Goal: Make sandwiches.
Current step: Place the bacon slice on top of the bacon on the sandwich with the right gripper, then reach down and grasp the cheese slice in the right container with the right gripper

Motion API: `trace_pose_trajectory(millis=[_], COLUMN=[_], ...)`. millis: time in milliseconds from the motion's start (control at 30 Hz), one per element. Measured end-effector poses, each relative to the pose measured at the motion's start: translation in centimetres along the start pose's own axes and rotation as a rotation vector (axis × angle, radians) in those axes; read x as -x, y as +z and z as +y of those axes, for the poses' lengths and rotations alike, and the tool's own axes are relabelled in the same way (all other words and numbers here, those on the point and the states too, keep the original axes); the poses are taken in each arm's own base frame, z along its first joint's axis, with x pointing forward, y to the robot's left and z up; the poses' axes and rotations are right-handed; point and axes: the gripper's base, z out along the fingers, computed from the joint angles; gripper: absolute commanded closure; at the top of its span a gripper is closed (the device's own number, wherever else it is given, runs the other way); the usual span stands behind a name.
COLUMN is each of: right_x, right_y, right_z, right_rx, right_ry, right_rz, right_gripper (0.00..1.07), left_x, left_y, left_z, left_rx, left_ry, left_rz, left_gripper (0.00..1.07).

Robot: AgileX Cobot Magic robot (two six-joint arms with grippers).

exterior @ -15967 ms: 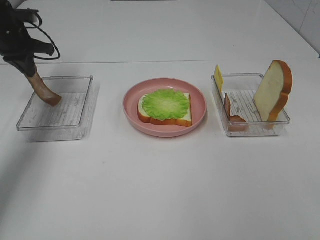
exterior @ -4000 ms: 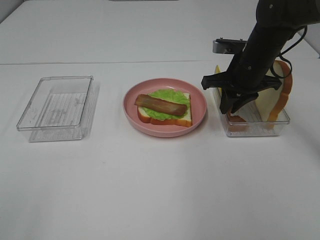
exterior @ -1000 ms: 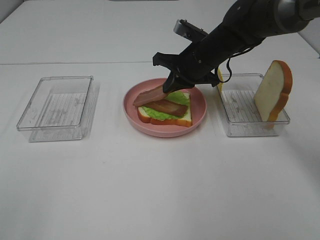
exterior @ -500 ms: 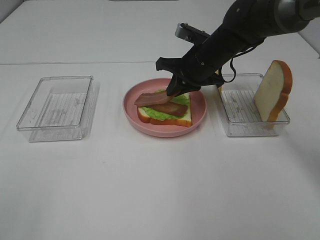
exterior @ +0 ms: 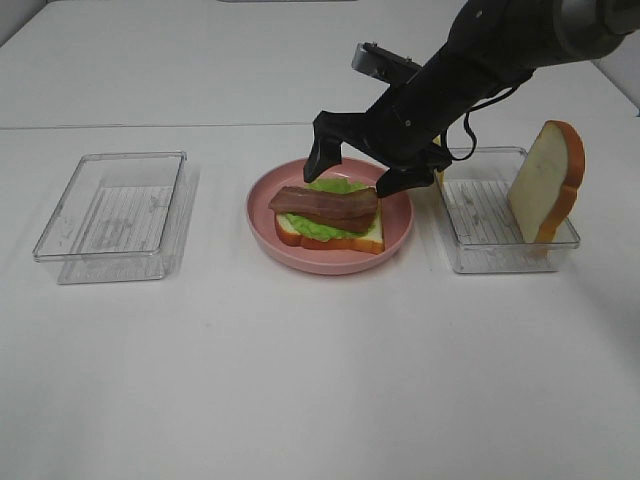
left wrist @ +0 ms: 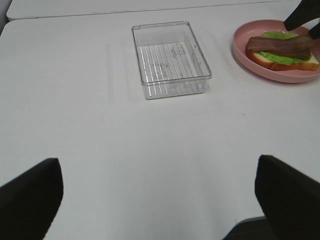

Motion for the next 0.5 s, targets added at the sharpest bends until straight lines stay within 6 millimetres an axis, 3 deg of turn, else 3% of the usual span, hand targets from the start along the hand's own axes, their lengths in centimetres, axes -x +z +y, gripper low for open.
trace_pose_trajectory(millis=[267,500], right_x=[-0.1,0.0], right_y=[-2.4,-5.9], right_z=[1.0,1.6], right_rx=[0.000,-0.090], right_ry=[-0.014,-0.015], right_rz=[0.028,0.015], right_gripper=[0.11,0.11], left_x=[0.0,0.0], left_y=[0.0,0.0], left_z=[0.0,0.0], left_rx=[0.000,0.000], left_ry=[0.000,0.000], left_rz=[0.000,0.000], left_gripper=[0.06,0.06])
